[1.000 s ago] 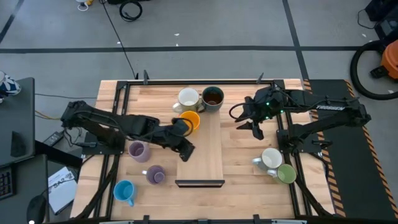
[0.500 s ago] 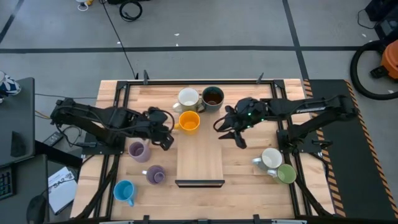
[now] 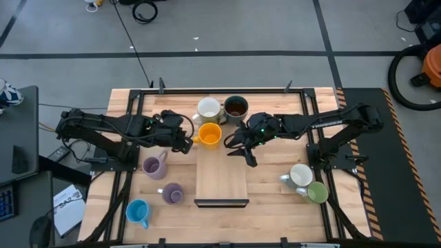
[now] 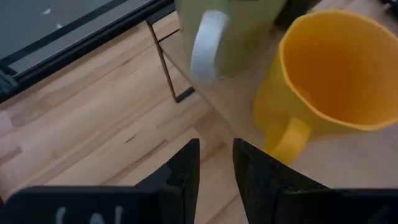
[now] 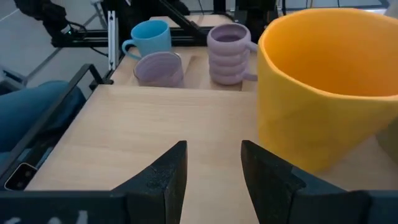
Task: Place coffee mugs
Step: Put the yellow mug on the shelf
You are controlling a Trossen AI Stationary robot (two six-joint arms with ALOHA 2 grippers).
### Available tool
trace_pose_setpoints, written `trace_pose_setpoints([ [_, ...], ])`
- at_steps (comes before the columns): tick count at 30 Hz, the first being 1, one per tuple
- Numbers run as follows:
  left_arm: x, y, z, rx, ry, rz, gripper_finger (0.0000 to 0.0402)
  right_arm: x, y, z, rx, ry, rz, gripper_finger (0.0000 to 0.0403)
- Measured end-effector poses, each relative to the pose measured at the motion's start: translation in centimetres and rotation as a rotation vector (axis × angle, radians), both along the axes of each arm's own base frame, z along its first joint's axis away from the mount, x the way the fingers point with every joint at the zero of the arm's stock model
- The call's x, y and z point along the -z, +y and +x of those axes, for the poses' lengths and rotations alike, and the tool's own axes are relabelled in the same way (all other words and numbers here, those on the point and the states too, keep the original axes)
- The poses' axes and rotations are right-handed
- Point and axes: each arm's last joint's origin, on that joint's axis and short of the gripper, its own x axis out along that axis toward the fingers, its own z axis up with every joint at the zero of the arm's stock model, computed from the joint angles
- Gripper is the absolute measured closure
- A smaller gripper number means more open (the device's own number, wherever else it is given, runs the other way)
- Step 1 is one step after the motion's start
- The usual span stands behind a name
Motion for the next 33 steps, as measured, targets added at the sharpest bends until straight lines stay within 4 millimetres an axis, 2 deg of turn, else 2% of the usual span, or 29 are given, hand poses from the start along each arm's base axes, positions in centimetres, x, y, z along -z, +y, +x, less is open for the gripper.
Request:
trace_pose_setpoints([
  [5,0.4,0.3,0.1,-0.011,0.007,0.001,0.0299,0.4,0.0,0.6,0.008,-0.015,-0.005,0.0245],
  [10,0.2,0.2,0.3,-0.010,-0.022,-0.004,0.0299,0.4,-0.3,0.9,0.087,-0.040,-0.047,0.0246],
  [27,0.1,0.1,0.6,-0.004,-0.053,-0.011,0.0299,0.0,-1.0,1.1,0.291,-0.088,-0.143,0.0246],
  [33,0.1,0.1,0.6,-0.004,-0.057,-0.012,0.0299,-0.2,-1.1,1.2,0.313,-0.107,-0.150,0.0246],
])
